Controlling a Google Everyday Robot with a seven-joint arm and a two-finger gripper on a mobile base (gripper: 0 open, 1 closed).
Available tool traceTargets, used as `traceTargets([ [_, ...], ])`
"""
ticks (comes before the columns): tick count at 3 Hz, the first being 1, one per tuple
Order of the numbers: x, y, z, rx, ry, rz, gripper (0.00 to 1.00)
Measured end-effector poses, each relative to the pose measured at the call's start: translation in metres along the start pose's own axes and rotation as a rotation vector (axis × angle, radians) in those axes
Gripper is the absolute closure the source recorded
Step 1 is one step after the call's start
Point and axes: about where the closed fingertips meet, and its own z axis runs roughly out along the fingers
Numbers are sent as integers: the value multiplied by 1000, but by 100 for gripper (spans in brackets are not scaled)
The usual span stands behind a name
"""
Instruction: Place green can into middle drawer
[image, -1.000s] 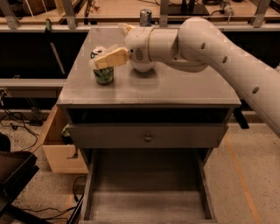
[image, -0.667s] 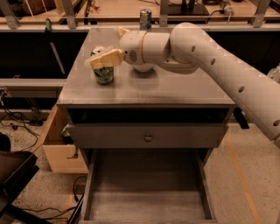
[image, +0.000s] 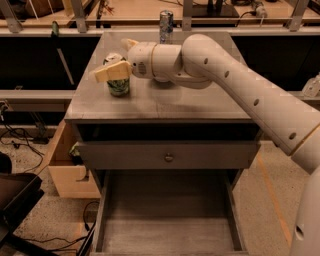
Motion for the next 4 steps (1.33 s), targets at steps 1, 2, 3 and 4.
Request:
traceTargets([
  [1, 8, -2, 10, 1, 9, 12, 0],
  [2, 15, -3, 17, 6, 32, 11, 0],
  [3, 23, -3, 22, 18, 56, 3, 18],
  [4, 23, -1, 25, 13, 55, 3, 41],
])
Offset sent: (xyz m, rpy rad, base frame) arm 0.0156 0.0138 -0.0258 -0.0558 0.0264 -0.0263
